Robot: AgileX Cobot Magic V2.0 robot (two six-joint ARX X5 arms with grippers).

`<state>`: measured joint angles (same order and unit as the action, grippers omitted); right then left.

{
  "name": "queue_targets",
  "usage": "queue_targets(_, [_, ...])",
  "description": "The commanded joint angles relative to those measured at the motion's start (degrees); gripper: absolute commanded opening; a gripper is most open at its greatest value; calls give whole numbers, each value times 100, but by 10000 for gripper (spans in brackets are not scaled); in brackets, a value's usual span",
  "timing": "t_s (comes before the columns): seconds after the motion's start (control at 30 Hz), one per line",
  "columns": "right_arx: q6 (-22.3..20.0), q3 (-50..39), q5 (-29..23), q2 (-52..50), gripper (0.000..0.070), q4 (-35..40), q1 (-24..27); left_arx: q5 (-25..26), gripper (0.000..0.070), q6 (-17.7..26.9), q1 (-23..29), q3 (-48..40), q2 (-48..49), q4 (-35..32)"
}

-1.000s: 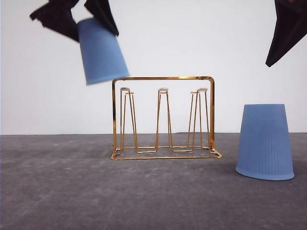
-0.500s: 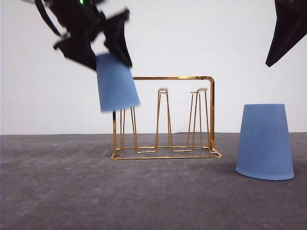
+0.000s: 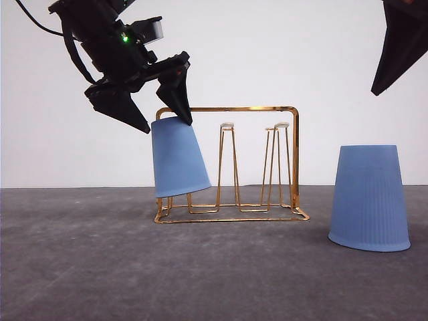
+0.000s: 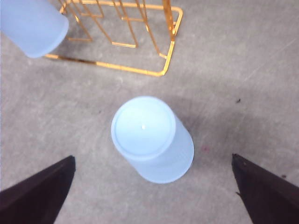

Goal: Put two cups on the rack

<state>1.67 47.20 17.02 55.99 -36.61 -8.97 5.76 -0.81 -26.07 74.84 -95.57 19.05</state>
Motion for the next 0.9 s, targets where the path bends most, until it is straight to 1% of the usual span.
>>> queue_targets(0.0, [-79,52,61,52,700,35,-17,-11,562,79,6,128,-110,34])
queue_targets(0.17, [-91,52,122,90,700,99,-52,20,561,62,25,419,-4,603])
queue_targets(0.23, [-120,52,121,154,700,143,-91,176,561,56,23,569,146,761])
queue_targets(0.33, [-124,52,114,337,700,285,-148,611,558,23,12,706,522,819])
queue_targets(0.4, [-119,52,107,512,700,455,-186,695,556,39,-4,729,847,954])
queue_targets(0.47, [-108,52,96,718,700,637,-242,624,555,61,-10,729,1186,1312])
queue_targets(0.53, [-87,52,93,916,700,781,-277,475,554,74,-1,729,1478,1833])
queue_targets(0.6, [-87,52,84,1136,700,895,-295,135,554,143,42,721,1750,2376])
queue_targets(0.67, [-87,52,80,1358,700,982,-309,-285,554,189,103,669,1992,2772])
queue_targets(0.73, [-81,52,82,1584,700,1059,-356,-515,553,187,179,539,2213,2972])
queue_targets(0.87, [-88,52,69,2033,700,1180,-426,-540,552,96,392,43,2696,3032])
